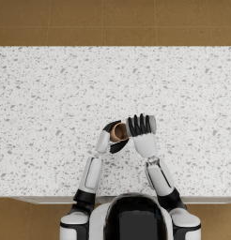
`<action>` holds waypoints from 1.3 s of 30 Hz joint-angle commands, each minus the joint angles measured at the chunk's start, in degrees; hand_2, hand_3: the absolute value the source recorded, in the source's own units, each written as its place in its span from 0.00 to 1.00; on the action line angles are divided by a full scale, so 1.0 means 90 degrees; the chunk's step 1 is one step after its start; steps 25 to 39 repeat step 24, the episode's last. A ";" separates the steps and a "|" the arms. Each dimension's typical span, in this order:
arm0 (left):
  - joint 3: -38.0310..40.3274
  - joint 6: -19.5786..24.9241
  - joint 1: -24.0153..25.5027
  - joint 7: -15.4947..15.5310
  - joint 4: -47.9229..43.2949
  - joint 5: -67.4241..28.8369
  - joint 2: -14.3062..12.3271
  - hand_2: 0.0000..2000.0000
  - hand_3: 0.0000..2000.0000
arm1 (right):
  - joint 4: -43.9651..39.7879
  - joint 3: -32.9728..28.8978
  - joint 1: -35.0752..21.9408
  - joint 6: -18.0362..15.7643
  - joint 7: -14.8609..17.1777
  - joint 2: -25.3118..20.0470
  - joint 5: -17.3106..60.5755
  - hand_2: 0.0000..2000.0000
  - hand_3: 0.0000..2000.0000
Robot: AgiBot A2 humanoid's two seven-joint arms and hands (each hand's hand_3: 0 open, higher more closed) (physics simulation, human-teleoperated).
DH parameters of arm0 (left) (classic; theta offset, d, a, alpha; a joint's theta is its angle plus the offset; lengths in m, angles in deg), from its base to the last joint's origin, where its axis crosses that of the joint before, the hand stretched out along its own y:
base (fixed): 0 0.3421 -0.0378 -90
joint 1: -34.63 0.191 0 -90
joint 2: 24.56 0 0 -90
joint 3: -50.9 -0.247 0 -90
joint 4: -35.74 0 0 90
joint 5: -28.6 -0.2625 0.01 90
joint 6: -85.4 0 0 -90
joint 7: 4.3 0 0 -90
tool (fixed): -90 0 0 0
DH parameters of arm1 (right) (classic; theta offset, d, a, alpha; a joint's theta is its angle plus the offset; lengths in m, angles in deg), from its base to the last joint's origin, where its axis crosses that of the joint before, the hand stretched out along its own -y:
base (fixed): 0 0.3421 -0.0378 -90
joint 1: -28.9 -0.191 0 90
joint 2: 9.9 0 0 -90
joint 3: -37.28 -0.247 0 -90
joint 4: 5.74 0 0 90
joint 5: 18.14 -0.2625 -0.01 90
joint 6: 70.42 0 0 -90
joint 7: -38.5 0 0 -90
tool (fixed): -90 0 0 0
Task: Pick up two cups and pour the berry on the right into the cup on the left
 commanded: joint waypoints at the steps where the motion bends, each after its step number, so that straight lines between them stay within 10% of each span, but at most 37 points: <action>1: 0.0026 0.0000 -0.0091 0.0000 -0.0015 0.0000 -0.0035 1.00 0.64 | 0.0023 -0.0017 -0.0100 -0.0002 0.0001 -0.0103 0.0203 1.00 0.64; 39: -0.0003 0.0002 0.0075 -0.0003 -0.0116 0.0000 -0.0014 1.00 0.64 | -0.0107 -0.0194 0.0057 0.0040 0.0015 -0.0131 0.0916 1.00 0.64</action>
